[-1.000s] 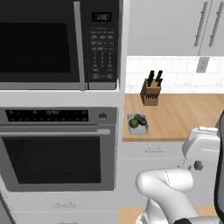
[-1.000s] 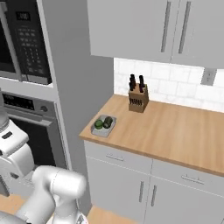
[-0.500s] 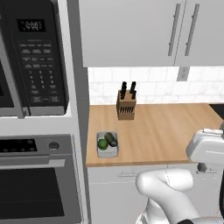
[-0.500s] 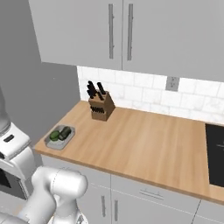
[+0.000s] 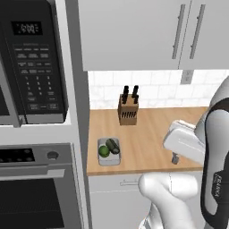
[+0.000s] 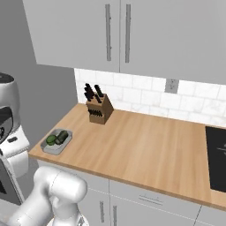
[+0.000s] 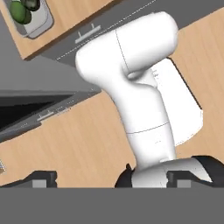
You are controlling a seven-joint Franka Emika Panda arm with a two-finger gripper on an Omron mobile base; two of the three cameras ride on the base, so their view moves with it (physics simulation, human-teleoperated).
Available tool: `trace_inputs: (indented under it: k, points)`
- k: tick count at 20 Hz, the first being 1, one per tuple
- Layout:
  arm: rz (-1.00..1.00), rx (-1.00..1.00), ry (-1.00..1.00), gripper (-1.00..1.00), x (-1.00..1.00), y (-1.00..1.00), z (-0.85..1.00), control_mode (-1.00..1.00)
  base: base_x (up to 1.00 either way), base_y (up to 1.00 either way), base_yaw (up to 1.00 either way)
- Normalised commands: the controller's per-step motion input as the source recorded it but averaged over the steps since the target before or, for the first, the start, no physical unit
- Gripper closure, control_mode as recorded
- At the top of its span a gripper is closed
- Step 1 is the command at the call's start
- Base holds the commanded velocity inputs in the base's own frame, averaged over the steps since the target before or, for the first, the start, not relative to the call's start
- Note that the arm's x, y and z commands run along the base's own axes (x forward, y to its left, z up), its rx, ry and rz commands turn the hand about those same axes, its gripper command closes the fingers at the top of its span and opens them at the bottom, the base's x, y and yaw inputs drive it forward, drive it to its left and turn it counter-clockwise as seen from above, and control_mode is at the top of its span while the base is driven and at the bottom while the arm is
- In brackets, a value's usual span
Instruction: Take the meat container that has the shrimp and place it on the second highest rack of the freezer. Then take the vegetable container that has the avocado and cucumber and place it on the highest rack of the freezer.
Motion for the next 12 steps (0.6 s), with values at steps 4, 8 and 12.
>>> trace_inputs:
  k: [4, 8, 12]
  points:
    - [-0.38, 0.17, 0.13, -1.0, 1.0, 0.69, -0.36, -1.0, 0.0, 0.0, 0.0]
    - [-0.27, 0.14, 0.24, -1.0, 1.0, 0.42, -0.55, -1.0, 0.0, 0.0, 0.0]
    - [-0.16, 0.04, 0.26, -1.0, 1.0, 0.2, -0.74, -1.0, 0.0, 0.0, 0.0]
